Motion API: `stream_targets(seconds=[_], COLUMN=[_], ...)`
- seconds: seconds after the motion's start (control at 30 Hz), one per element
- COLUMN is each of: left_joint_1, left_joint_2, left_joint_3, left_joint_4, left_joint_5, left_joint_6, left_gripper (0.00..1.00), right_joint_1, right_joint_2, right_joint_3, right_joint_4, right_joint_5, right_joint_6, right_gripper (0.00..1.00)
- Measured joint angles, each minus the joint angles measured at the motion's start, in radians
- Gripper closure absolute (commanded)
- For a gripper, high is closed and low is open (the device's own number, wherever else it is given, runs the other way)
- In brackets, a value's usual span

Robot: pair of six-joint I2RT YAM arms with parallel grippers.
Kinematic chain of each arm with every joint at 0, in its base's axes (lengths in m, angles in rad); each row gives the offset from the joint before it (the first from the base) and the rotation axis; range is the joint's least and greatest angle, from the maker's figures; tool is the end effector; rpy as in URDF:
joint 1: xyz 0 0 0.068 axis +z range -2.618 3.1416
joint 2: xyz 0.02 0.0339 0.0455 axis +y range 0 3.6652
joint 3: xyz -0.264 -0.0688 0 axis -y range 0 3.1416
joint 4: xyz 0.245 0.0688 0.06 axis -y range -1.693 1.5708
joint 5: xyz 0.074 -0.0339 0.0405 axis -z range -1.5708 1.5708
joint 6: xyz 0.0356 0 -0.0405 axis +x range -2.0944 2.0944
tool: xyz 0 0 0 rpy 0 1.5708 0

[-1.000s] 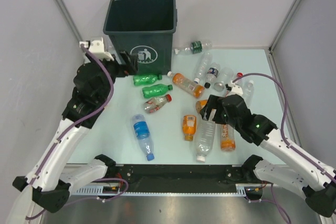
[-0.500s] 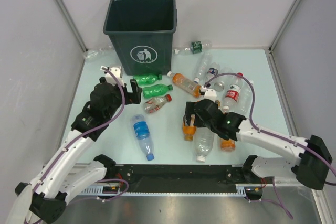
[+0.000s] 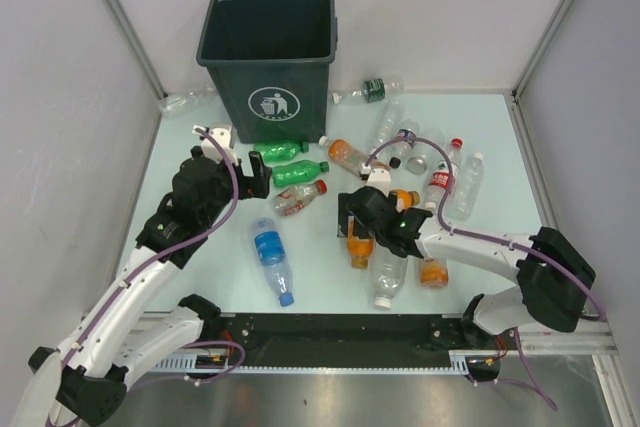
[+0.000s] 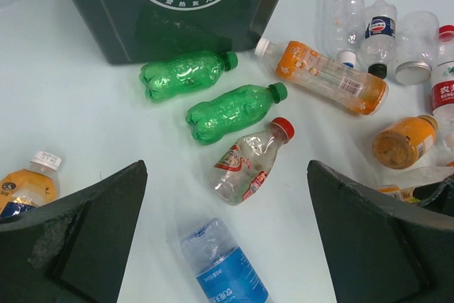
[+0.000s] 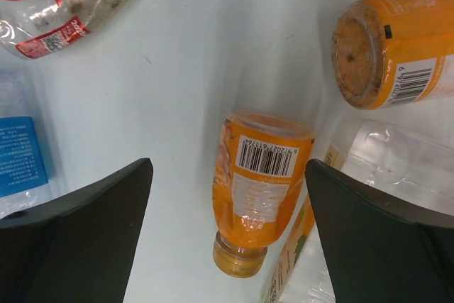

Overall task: Put the plastic bottles in the bin
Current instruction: Pick up the plastic bottle at the center of the board.

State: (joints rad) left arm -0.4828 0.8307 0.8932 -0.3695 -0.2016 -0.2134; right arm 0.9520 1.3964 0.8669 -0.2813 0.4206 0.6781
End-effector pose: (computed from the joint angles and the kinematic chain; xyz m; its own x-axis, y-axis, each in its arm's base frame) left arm 0.1685 -0.0803 0.3507 -0.3221 -0.0654 -0.9444 0.2226 0.9644 -0.1427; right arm 0.1797 0.2272 0.2243 -0.6915 0.0161 -0.7222 -0.1883 0.9612 0.2017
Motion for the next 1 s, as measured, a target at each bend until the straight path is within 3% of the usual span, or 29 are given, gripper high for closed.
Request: stream_targets(seconds=[0.83, 0.97, 1.0], left_joint_1=[0.0, 0.0, 0.0], left_joint_2=[0.0, 0.0, 0.0], left_joint_3=[-0.002, -0.002, -0.002], left_joint_4=[-0.001, -0.001, -0.002], left_joint_5=[0.008, 0.008, 0.008], left_joint_6=[-0.023, -0.023, -0.023], left_gripper=[0.0, 0.0, 0.0], right_joint_1=[0.071, 0.077, 0.078], right_joint_2=[0.295, 0.315, 0.319], right_joint_3=[0.132, 0.132, 0.132], right_joint_4=[-0.126, -0.136, -0.138], right_joint_5=[0.095, 0.095, 0.095], right_joint_6=[0.165, 0.165, 0.164], right_gripper=[0.16, 0.23, 0.28])
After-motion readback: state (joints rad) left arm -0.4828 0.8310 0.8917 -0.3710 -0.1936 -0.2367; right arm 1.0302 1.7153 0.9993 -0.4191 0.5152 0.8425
